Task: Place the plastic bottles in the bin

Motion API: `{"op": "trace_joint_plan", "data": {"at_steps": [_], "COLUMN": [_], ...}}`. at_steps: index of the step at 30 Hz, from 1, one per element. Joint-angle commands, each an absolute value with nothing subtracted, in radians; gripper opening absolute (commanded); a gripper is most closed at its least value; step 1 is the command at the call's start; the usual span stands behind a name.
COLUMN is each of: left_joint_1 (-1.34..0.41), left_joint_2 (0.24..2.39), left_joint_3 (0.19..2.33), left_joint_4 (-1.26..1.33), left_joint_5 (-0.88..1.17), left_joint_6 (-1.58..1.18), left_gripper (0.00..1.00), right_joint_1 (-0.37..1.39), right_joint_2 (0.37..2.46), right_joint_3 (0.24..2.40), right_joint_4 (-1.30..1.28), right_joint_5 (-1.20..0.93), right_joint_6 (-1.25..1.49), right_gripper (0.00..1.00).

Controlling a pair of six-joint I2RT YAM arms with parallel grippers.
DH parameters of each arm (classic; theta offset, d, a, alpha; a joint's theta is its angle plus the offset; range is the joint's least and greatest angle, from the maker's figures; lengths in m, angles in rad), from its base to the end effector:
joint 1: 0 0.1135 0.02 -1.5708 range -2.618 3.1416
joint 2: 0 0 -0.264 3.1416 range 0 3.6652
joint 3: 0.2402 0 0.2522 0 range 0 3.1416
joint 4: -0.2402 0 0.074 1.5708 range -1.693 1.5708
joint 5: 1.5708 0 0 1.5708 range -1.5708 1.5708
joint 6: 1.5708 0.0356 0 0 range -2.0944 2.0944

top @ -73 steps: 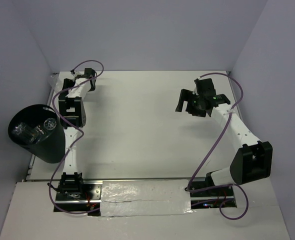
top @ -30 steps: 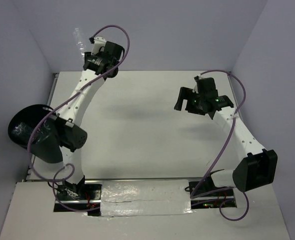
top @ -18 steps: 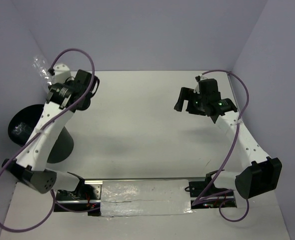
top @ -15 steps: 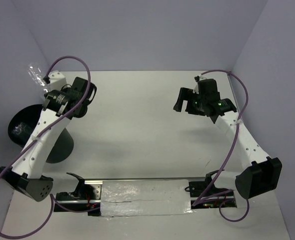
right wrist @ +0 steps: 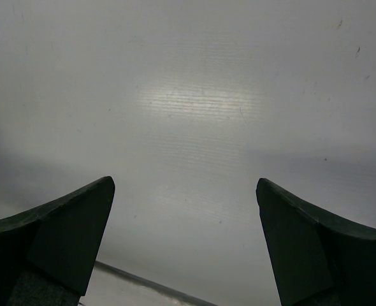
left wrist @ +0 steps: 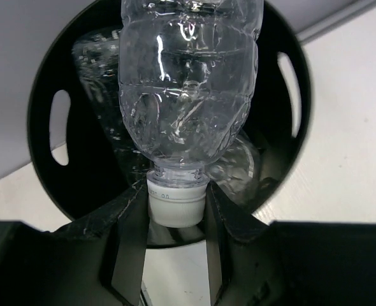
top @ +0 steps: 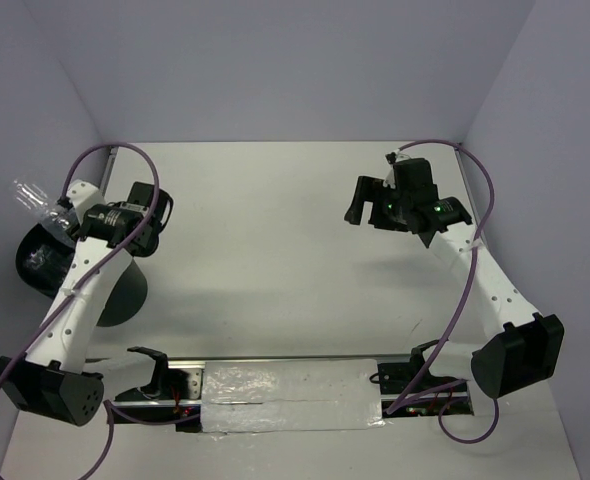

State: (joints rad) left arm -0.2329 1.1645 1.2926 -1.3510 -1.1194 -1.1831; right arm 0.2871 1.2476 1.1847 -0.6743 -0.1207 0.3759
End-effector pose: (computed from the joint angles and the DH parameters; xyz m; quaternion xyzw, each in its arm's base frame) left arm 0.1840 -0.0107 0.3626 -0.4635 0.7002 0.3019 0.4515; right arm 0.2533 0.0792 0.3348 0.0161 0.9129 0.1837 0.3642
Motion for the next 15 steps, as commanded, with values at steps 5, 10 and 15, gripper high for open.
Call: {"op": "trace_joint_plan", "data": {"at_steps": [5, 10, 15], "left_joint_1": [-0.157, -0.137, -0.135], "left_joint_2": [1.091, 1.075, 1.066], "left_joint_3": [1.258, 1.227, 1.229], "left_joint_4": [-1.318, -1.305, -1.263], "left_joint_5": [-1.112, -1.095, -1.066], "left_joint_6": [-1.224, -1.223, -1.169], "left_gripper": [0.0, 0.36, 0.71], "right_joint_1": [0.305, 0.31, 0.314], "right_joint_2": [1.23, 1.238, 1.243], "right_joint_3": [1.2, 1.209, 1.215], "right_joint_4": [-0.673, -0.673, -0.676], "right_joint_5": [-0.12, -0.12, -0.118], "right_joint_6": [0.371, 0.373, 0.37], "right_gripper": [1.0, 1.0, 1.0]}}
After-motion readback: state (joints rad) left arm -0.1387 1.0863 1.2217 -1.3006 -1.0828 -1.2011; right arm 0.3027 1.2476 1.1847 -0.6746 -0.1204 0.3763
